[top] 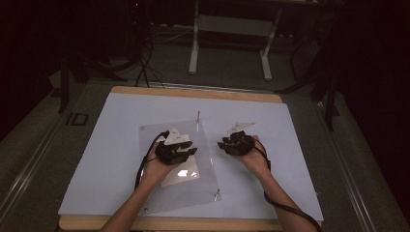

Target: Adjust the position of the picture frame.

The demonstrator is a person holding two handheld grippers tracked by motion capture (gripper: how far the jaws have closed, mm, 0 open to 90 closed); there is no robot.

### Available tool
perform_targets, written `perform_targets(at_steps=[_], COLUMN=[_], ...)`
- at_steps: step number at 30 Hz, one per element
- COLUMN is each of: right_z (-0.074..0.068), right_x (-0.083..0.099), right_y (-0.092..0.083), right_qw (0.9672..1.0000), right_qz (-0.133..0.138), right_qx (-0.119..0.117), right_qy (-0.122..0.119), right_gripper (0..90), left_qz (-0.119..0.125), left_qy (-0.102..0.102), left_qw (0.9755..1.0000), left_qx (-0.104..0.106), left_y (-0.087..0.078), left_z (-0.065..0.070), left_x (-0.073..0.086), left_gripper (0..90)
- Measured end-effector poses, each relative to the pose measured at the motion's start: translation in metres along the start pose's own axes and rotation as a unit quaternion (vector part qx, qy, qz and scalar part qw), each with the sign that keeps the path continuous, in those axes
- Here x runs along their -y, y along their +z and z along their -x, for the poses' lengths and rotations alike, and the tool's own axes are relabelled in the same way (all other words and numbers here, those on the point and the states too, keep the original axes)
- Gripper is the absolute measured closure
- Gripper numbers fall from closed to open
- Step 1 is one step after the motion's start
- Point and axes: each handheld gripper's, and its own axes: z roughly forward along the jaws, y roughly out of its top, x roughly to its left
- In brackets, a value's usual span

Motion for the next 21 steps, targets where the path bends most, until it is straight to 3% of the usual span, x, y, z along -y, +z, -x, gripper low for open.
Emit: perform_targets(at_steps=[4, 7, 14, 21], right_z=[-0.014, -0.022, -0.040, -0.058], right_x=[0.014, 0.028, 0.051, 0.071], right_y=[-0.016, -0.024, -0.034, -0.048], right_qw=[0.9997, 0.9995, 0.9980, 0.9955], right_qz=[0.000, 0.008, 0.015, 0.034], right_qx=[-0.011, -0.024, -0.053, -0.081], right_qy=[-0.021, -0.020, -0.031, -0.036], right_gripper=[66.6, 66.6, 66.7, 67.6], left_qz=[-0.016, -0.019, -0.029, -0.034], left_qy=[-0.007, -0.028, -0.032, -0.066], left_qw=[0.9998, 0.9993, 0.9984, 0.9961], left_qx=[-0.012, -0.016, -0.036, -0.048], left_y=[0.012, 0.021, 0.038, 0.052], left_z=[-0.015, -0.029, -0.045, -0.061], left_x=[-0.005, -0.009, -0.017, -0.019], left_gripper=[63.3, 63.6, 63.0, 64.3])
